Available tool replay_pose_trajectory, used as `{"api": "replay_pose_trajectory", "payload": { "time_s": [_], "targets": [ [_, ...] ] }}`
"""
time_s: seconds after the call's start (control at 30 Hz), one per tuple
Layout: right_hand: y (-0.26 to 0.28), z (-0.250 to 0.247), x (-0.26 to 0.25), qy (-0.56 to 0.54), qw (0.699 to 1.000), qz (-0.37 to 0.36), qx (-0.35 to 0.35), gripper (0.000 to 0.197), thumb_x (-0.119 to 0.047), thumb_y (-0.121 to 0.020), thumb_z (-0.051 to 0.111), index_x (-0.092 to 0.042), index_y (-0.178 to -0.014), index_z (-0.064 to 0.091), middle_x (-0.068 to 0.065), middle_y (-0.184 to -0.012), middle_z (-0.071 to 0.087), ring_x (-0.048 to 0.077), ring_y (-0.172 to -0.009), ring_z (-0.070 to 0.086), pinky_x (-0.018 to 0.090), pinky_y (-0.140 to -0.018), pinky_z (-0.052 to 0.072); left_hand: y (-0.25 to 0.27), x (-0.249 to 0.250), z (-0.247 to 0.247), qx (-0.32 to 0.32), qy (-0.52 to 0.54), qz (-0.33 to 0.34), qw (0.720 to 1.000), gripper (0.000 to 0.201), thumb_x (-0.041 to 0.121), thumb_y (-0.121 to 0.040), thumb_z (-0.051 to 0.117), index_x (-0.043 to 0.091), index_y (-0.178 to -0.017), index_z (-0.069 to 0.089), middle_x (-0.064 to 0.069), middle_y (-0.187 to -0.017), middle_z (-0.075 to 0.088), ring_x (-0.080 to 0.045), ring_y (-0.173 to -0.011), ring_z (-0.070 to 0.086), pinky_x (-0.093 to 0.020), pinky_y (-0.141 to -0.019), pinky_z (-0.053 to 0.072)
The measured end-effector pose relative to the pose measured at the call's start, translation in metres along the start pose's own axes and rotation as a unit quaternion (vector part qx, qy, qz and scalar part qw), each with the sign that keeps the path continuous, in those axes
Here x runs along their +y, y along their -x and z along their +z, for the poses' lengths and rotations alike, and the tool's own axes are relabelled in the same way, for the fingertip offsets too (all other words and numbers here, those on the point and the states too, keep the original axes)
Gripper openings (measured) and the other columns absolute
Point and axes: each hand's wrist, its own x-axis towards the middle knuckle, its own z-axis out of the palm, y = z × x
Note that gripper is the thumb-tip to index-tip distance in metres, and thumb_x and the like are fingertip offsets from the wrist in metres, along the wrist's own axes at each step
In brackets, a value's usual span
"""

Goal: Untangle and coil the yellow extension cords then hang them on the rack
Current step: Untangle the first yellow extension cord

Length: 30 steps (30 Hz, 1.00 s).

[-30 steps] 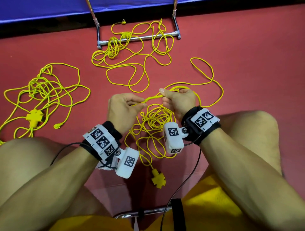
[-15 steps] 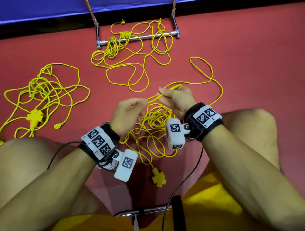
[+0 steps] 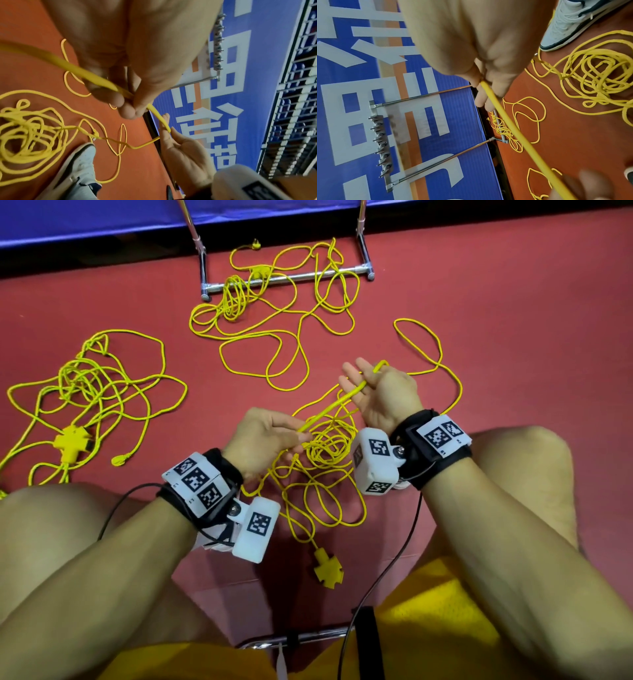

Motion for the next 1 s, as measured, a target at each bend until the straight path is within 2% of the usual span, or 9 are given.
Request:
{"api": "replay_pose_trajectory", "payload": {
  "time_s": [0.1, 0.27, 0.4, 0.53, 0.63, 0.7, 0.8, 0.9, 1.0],
  "targets": [
    [0.001, 0.0, 0.001, 0.02, 1.0, 0.002, -0.002, 0.06, 0.02, -0.095, 0.03, -0.005, -0.149, 0.021, 0.013, -0.131, 0.055, 0.026, -0.091, 0.067, 0.044, -0.074, 0.058, -0.007, -0.009, -0.007, 0.042, -0.075, 0.023, 0.996, 0.017, 0.001, -0.082, 0.076, 0.018, -0.079, 0.073, -0.003, -0.063, 0.071, -0.019, -0.058, 0.06, -0.026, -0.056, 0.049],
    [-0.006, -0.005, 0.002, 0.024, 0.999, -0.021, -0.005, 0.049, 0.018, -0.096, 0.03, -0.005, -0.139, 0.035, 0.011, -0.136, 0.054, 0.024, -0.092, 0.067, 0.04, -0.073, 0.058, -0.01, -0.018, -0.019, 0.118, -0.147, 0.05, 0.981, 0.024, 0.013, -0.07, 0.088, 0.03, -0.065, 0.072, -0.001, -0.063, 0.072, -0.012, -0.053, 0.056, -0.026, -0.059, 0.049],
    [-0.009, -0.005, 0.001, 0.017, 1.0, -0.025, -0.007, 0.04, 0.021, -0.095, 0.03, -0.009, -0.119, 0.041, 0.011, -0.137, 0.053, 0.023, -0.091, 0.065, 0.039, -0.073, 0.058, -0.008, -0.019, -0.025, 0.145, -0.125, 0.055, 0.98, 0.021, 0.012, -0.068, 0.09, 0.02, -0.072, 0.071, 0.006, -0.061, 0.07, -0.005, -0.051, 0.054, -0.018, -0.054, 0.044],
    [-0.012, -0.003, -0.002, 0.025, 0.999, -0.036, -0.002, 0.036, 0.021, -0.093, 0.035, -0.011, -0.104, 0.046, 0.011, -0.14, 0.053, 0.023, -0.089, 0.065, 0.039, -0.077, 0.058, -0.004, -0.02, -0.024, 0.091, -0.069, 0.054, 0.992, 0.012, 0.008, -0.08, 0.081, 0.005, -0.089, 0.072, 0.007, -0.057, 0.065, -0.006, -0.05, 0.052, -0.02, -0.055, 0.043],
    [-0.01, -0.004, 0.001, 0.043, 0.997, -0.06, 0.011, 0.037, 0.021, -0.092, 0.038, -0.009, -0.113, 0.044, 0.009, -0.133, 0.055, 0.022, -0.084, 0.066, 0.036, -0.07, 0.06, -0.001, -0.022, -0.026, 0.098, -0.097, 0.068, 0.988, 0.008, 0.013, -0.085, 0.078, 0.007, -0.087, 0.074, 0.002, -0.057, 0.062, -0.003, -0.046, 0.042, -0.019, -0.05, 0.036],
    [-0.009, -0.005, 0.007, 0.064, 0.995, -0.07, 0.031, 0.045, 0.023, -0.091, 0.039, -0.007, -0.124, 0.039, 0.01, -0.128, 0.055, 0.021, -0.074, 0.066, 0.034, -0.062, 0.06, 0.003, -0.026, -0.03, 0.099, -0.136, 0.077, 0.983, 0.004, 0.022, -0.083, 0.08, 0.02, -0.081, 0.076, -0.007, -0.064, 0.07, -0.006, -0.051, 0.046, -0.022, -0.058, 0.04],
    [-0.005, -0.006, 0.019, 0.085, 0.991, -0.07, 0.075, 0.054, 0.022, -0.09, 0.04, -0.005, -0.137, 0.036, 0.012, -0.119, 0.058, 0.019, -0.058, 0.065, 0.031, -0.051, 0.057, 0.016, -0.027, -0.037, 0.122, -0.182, 0.084, 0.972, 0.008, 0.026, -0.081, 0.081, 0.032, -0.076, 0.077, -0.001, -0.063, 0.07, -0.006, -0.052, 0.05, -0.026, -0.065, 0.045],
    [0.0, -0.011, 0.027, 0.125, 0.986, -0.062, 0.097, 0.062, 0.018, -0.089, 0.051, -0.009, -0.142, 0.037, 0.009, -0.109, 0.063, 0.018, -0.054, 0.066, 0.031, -0.052, 0.057, 0.036, -0.022, -0.038, 0.15, -0.232, 0.128, 0.953, 0.007, 0.022, -0.083, 0.08, 0.025, -0.09, 0.08, 0.016, -0.069, 0.069, 0.0, -0.062, 0.06, -0.03, -0.081, 0.049],
    [0.004, -0.019, 0.031, 0.157, 0.982, -0.05, 0.093, 0.074, 0.016, -0.083, 0.063, -0.012, -0.146, 0.035, 0.01, -0.109, 0.069, 0.015, -0.055, 0.069, 0.028, -0.056, 0.058, 0.061, -0.016, -0.035, 0.167, -0.252, 0.165, 0.939, 0.015, 0.024, -0.085, 0.079, 0.019, -0.099, 0.08, 0.006, -0.075, 0.073, -0.014, -0.07, 0.066, -0.021, -0.074, 0.047]
  ]
}}
